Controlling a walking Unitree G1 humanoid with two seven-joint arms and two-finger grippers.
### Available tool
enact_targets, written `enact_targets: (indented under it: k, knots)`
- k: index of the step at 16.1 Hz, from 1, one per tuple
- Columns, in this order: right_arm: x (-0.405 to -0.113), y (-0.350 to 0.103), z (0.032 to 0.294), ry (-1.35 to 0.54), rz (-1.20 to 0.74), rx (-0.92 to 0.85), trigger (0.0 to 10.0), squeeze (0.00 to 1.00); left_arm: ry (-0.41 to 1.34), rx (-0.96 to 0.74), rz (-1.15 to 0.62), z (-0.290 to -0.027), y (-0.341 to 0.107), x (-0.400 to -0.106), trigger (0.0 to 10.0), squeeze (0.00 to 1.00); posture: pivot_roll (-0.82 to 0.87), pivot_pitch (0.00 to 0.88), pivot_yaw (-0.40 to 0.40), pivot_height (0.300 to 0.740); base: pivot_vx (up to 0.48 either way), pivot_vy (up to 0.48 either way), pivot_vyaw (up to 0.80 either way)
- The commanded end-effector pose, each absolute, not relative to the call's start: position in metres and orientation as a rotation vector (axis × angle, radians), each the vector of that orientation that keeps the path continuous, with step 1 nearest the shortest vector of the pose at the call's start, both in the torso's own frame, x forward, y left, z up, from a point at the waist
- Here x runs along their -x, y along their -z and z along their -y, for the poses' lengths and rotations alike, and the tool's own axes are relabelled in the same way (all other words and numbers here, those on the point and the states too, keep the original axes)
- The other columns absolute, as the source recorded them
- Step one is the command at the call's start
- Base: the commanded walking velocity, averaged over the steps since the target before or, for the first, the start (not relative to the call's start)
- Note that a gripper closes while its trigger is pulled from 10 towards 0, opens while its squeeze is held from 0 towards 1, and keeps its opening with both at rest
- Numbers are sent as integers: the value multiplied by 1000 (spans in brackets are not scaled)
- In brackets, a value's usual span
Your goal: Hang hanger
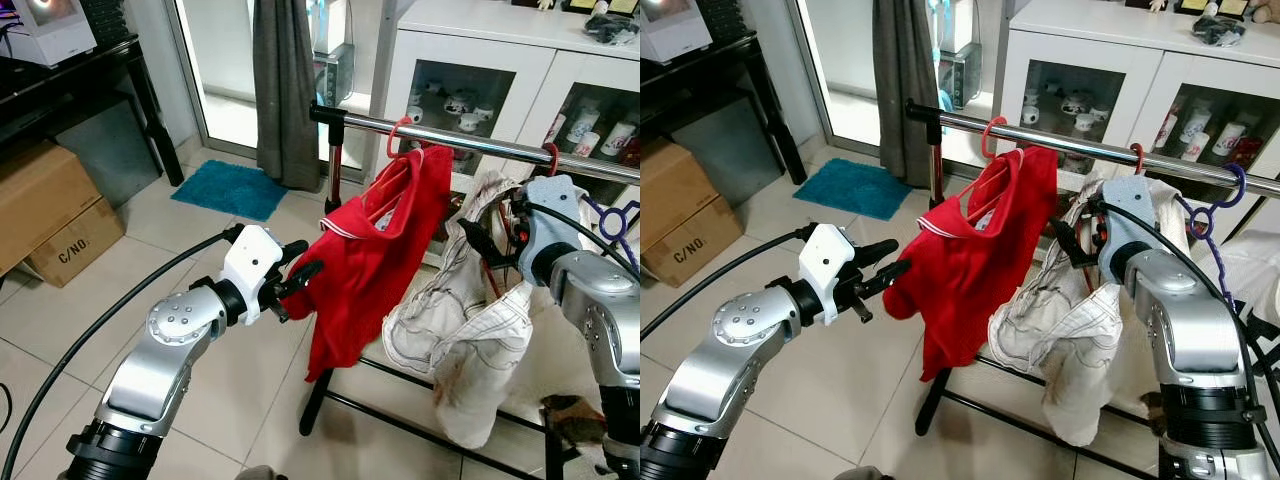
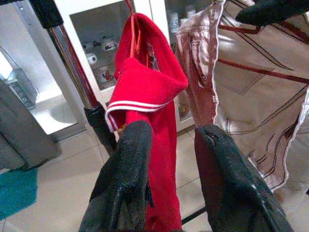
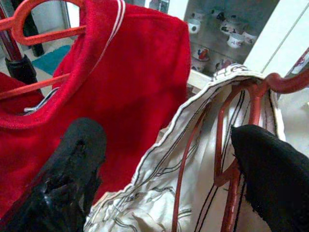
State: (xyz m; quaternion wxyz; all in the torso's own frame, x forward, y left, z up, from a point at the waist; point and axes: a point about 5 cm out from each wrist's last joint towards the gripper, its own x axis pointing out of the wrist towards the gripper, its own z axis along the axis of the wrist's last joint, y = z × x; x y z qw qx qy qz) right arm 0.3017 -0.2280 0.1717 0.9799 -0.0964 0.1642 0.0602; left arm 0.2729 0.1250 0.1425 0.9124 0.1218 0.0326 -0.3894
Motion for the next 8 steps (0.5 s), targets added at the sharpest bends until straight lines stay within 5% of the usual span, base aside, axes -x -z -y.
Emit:
enact_targets:
  k: [1,8]
  knots:
    - [-300,-176,228,-122,-321,194,10000,1000,823,-261,-55,-122,-146,-273,10000,0,-53,0,30,740,0,0,0]
    - [-301,-177,232,-119,-326,208,10000,1000,822,-265,-57,-123,-147,-273,10000,0,-53,0,31,740,0,0,0]
